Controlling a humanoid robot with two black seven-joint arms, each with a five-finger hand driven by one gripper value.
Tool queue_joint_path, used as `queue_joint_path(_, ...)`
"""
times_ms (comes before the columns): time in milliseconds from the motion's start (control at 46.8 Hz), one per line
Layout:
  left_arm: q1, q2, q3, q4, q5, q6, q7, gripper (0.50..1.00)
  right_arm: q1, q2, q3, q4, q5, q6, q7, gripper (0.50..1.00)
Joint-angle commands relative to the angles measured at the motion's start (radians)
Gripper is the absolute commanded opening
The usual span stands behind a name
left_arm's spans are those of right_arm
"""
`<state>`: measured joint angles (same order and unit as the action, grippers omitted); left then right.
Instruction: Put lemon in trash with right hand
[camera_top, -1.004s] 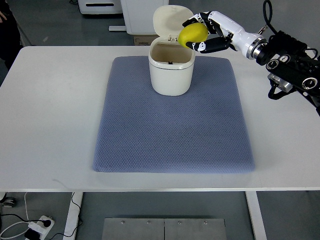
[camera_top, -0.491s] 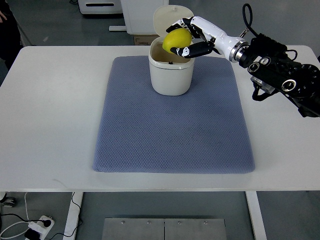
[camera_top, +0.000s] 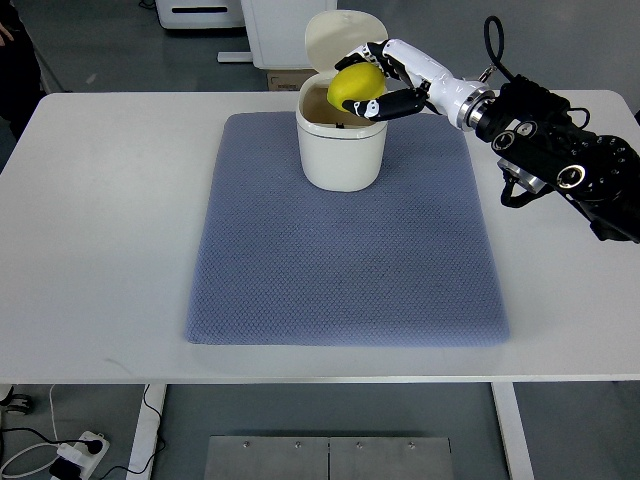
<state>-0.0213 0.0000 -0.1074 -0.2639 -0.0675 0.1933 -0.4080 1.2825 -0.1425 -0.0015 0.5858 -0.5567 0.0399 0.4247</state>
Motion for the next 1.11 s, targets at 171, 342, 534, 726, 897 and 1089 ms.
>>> queue_joint_path(171, 0.000, 0.000, 0.000, 0.000, 0.000, 0.000, 0.000, 1.000, 0.000, 0.001, 0.000, 0.002, 0.003, 0.001, 0.005, 0.914)
queue_joint_path(342, 0.000, 0.000, 0.000, 0.000, 0.000, 0.000, 0.000, 1.000, -0.003, 0.003, 0.000, 0.008, 0.006, 0.005, 0.016, 0.964)
queue_joint_path(534, 0.000, 0.000, 0.000, 0.000, 0.000, 0.000, 0.000, 1.000, -0.012, -0.012, 0.000, 0.025, 0.008, 0.012, 0.042, 0.977)
queue_joint_path(726, 0.000, 0.000, 0.000, 0.000, 0.000, 0.000, 0.000, 1.000, -0.015, -0.054, 0.000, 0.057, 0.008, 0.018, 0.060, 0.981)
queue_joint_path(897, 0.000, 0.000, 0.000, 0.000, 0.000, 0.000, 0.000, 1.000, -0.035, -0.111, 0.003, 0.106, 0.008, 0.020, 0.078, 0.983)
queue_joint_path(1089, 0.000, 0.000, 0.000, 0.000, 0.000, 0.000, 0.000, 1.000, -0.078, -0.198, 0.012, 0.163, 0.009, 0.017, 0.097, 0.985)
